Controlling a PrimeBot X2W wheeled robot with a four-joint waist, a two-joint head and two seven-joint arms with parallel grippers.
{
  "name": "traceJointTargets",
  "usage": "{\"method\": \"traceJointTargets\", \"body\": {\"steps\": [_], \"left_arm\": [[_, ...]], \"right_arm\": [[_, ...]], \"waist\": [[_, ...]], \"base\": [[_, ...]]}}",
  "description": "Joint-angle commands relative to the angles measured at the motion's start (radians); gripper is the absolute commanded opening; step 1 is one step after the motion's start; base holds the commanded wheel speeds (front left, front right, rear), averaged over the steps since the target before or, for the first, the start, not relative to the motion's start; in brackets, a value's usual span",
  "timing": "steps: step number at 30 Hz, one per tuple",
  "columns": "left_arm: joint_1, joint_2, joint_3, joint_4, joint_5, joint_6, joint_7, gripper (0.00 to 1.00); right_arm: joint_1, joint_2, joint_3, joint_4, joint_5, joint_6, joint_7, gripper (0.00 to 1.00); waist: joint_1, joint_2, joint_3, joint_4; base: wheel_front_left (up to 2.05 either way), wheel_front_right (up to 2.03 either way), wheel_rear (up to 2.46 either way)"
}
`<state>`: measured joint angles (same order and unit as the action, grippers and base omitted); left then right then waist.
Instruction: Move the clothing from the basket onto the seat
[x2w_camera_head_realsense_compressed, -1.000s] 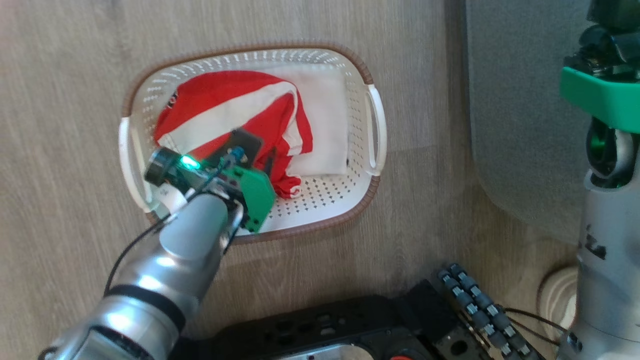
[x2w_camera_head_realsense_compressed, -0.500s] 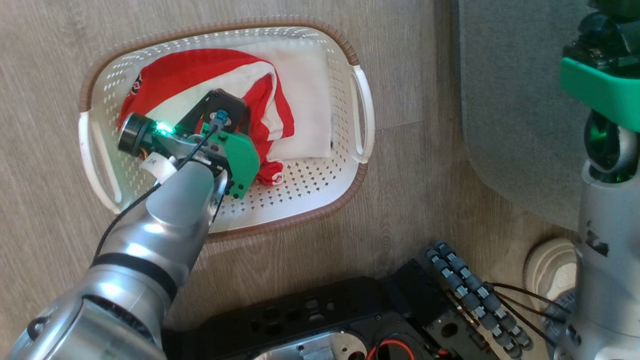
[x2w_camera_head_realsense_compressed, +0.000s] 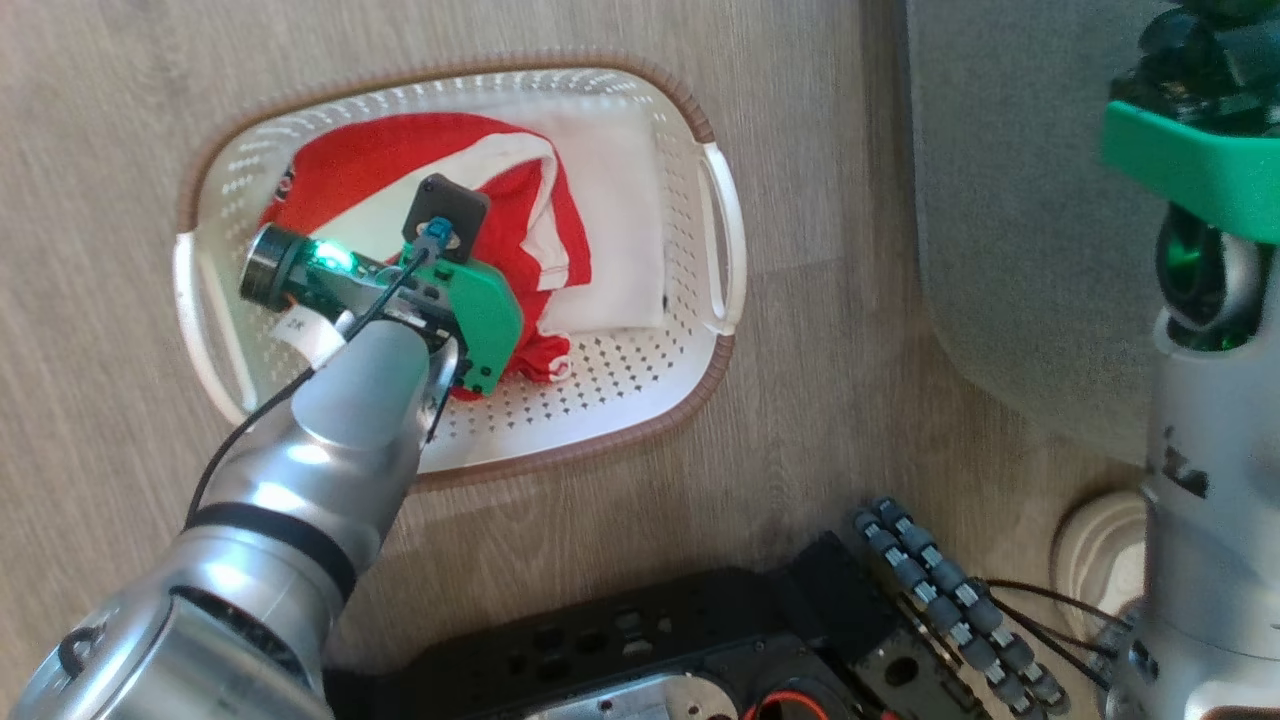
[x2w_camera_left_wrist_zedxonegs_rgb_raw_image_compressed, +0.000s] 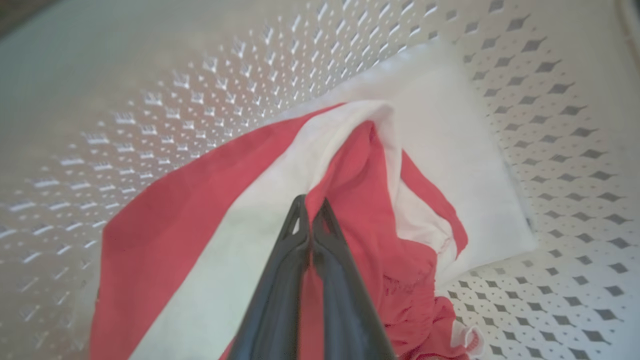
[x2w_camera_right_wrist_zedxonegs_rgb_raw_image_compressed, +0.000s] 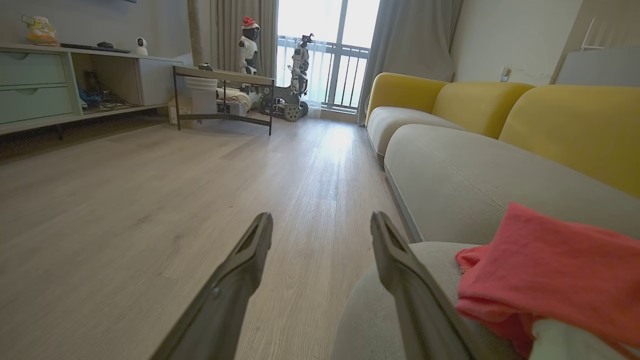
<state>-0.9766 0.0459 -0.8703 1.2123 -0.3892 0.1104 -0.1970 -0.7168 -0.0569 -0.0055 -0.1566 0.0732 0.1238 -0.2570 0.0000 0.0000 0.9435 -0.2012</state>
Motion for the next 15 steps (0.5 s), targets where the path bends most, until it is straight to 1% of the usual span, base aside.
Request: {"method": "traceJointTargets", "body": {"steps": [1,6,7,9,11,15], "left_arm": [[0.036,0.004,-0.005,-0.026,-0.007,-0.007,-0.020,0.00],[0.054,0.004,-0.027,-0.070,-0.018,-0.025,-0.043,0.00],[0.064,0.004,-0.030,-0.097,-0.028,-0.029,-0.053,0.00],[0.073,0.004,-0.026,-0.132,-0.040,-0.027,-0.060,0.00],[0.086,0.004,-0.015,-0.181,-0.057,-0.027,-0.063,0.00],[0.117,0.004,0.019,-0.328,-0.058,-0.014,-0.064,0.00]], "right_arm": [[0.041,0.007,0.014,-0.017,0.005,0.007,-0.005,1.00],[0.059,0.007,0.025,0.032,0.005,0.007,-0.005,1.00],[0.071,0.007,0.032,0.061,0.004,0.007,-0.005,1.00],[0.084,0.007,0.039,0.090,0.001,0.007,-0.005,1.00],[0.100,0.007,0.041,0.118,0.000,0.007,-0.005,1.00],[0.144,0.007,0.037,0.167,0.010,0.007,-0.005,1.00]], "waist": [[0.0000,0.0000,-0.029,0.016],[0.0000,0.0000,-0.089,0.041],[0.0000,0.0000,-0.125,0.055],[0.0000,0.0000,-0.162,0.069],[0.0000,0.0000,-0.203,0.085],[0.0000,0.0000,-0.290,0.117]], "base": [[0.00,0.00,0.00],[0.00,0.00,0.00],[0.00,0.00,0.00],[0.00,0.00,0.00],[0.00,0.00,0.00],[0.00,0.00,0.00]]}}
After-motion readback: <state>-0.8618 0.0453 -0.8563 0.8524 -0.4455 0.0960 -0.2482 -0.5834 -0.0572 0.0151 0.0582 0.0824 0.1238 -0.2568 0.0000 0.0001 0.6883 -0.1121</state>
